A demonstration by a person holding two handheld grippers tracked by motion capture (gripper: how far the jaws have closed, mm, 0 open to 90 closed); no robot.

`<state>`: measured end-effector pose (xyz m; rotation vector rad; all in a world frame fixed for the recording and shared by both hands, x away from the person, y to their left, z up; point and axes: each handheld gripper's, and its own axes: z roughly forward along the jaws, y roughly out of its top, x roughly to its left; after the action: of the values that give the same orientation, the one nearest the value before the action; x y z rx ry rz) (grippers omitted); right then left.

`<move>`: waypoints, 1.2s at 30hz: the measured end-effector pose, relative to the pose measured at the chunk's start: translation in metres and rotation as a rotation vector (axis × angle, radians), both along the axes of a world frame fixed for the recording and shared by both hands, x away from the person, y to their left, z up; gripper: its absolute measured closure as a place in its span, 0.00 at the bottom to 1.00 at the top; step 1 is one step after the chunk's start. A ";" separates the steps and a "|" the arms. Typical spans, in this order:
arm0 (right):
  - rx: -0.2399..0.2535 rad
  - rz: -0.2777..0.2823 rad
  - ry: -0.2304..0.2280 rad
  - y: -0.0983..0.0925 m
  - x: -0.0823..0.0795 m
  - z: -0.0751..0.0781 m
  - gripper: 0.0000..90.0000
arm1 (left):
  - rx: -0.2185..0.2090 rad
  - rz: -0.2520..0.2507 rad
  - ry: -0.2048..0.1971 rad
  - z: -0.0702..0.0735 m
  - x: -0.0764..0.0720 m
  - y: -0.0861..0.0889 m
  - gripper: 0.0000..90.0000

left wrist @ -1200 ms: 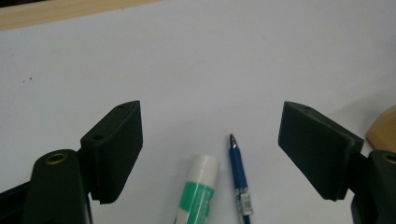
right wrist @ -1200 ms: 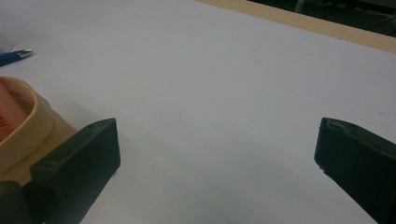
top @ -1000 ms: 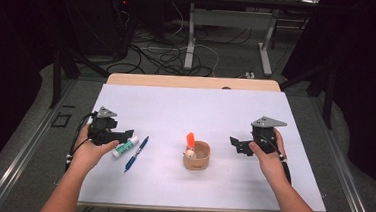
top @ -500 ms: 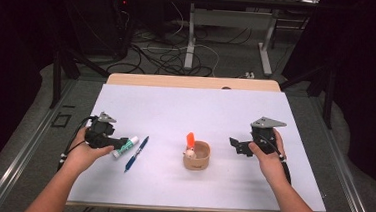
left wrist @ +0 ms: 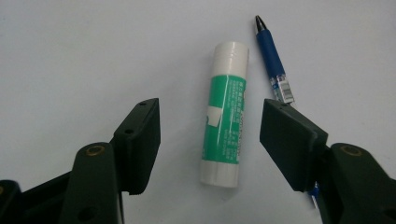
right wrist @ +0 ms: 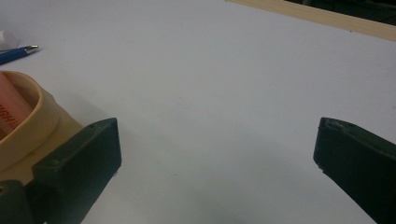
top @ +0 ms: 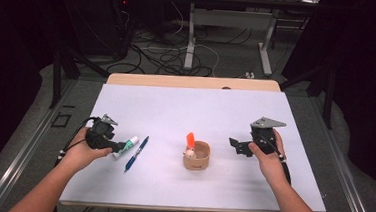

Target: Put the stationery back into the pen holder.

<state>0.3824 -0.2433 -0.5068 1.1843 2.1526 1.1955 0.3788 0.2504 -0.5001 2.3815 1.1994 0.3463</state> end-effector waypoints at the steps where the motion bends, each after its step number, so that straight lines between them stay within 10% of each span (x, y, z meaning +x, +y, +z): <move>1: 0.000 -0.001 0.001 0.000 0.000 0.000 0.00 | 0.007 -0.004 0.009 0.000 0.000 0.000 0.45; 36: 0.003 0.005 0.015 0.001 0.000 -0.002 0.02 | 0.131 -0.058 0.200 -0.021 0.015 -0.017 0.65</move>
<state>0.3828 -0.2420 -0.5085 1.1935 2.1663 1.1965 0.3936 0.2337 -0.5211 2.6096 1.2238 0.1758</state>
